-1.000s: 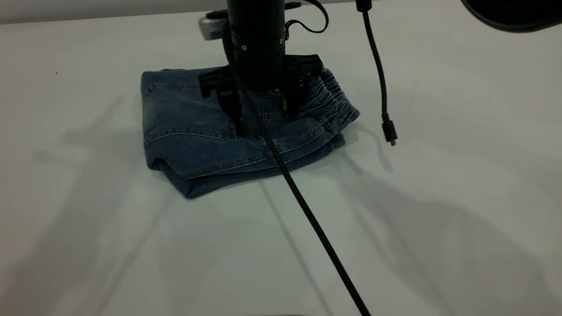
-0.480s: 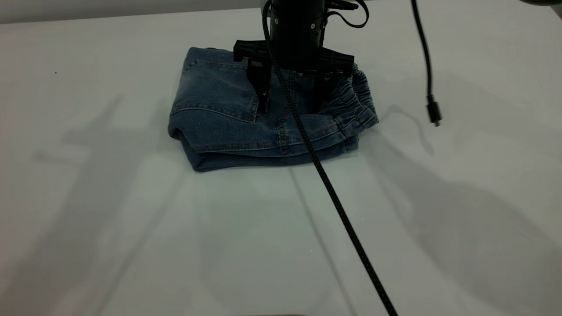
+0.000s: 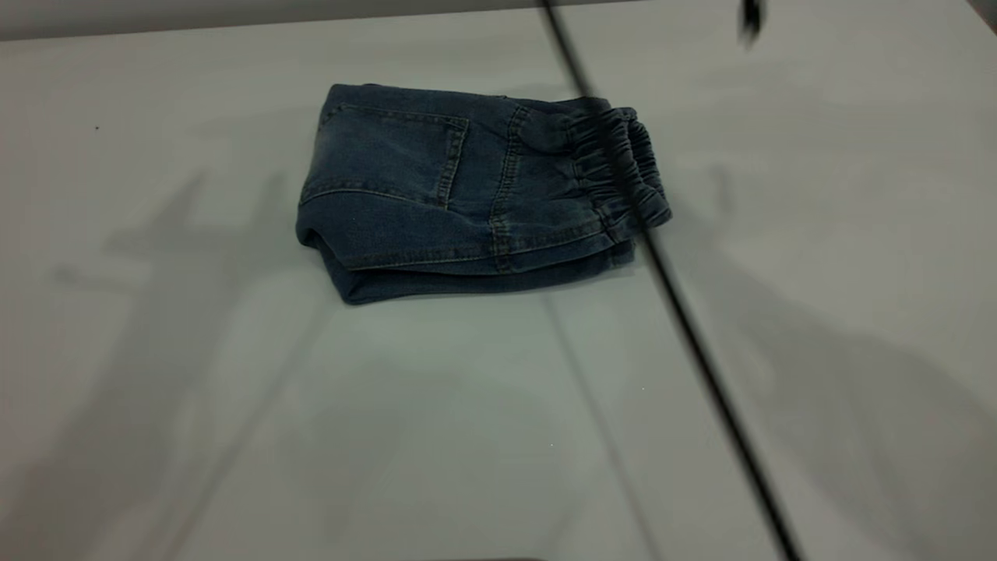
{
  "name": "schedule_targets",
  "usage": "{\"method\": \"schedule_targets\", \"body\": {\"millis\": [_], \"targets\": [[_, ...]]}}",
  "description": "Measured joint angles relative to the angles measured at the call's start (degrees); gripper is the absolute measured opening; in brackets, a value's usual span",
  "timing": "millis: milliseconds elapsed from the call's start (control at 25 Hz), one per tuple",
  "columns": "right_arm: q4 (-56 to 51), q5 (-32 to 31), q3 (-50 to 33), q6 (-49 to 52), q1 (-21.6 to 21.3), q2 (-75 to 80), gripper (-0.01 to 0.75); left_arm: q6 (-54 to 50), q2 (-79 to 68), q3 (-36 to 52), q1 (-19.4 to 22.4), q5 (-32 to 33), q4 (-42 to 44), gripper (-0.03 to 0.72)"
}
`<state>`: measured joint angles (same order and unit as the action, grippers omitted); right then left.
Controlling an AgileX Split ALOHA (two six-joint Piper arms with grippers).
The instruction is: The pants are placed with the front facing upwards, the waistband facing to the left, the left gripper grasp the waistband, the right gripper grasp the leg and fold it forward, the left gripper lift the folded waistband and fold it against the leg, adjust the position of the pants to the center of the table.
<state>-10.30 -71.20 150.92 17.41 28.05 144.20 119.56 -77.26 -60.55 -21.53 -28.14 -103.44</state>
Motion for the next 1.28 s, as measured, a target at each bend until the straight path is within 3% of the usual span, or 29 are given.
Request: {"method": "schedule_targets", "body": {"millis": [400,760,920,1280], "targets": [[-2.7,-1.5,1.1,-12.7,0.0,-20.0,0.500,1.4,10.6,0.0,0.0,-5.0,0.0,0.498],[-4.3,-1.9,-0.8,-18.5,0.0,-37.5,0.500,1.4,25.2,0.0,0.0,-15.1,0.0,0.426],[-4.0,-1.9,-11.7,-20.9,0.0,-47.7,0.500,1.4,30.0,0.0,0.0,-19.7,0.0,0.414],[0.4,-1.9,-53.0,-22.8,0.0,-71.9,0.500,1.4,34.1,0.0,0.0,-27.3,0.0,0.412]]}}
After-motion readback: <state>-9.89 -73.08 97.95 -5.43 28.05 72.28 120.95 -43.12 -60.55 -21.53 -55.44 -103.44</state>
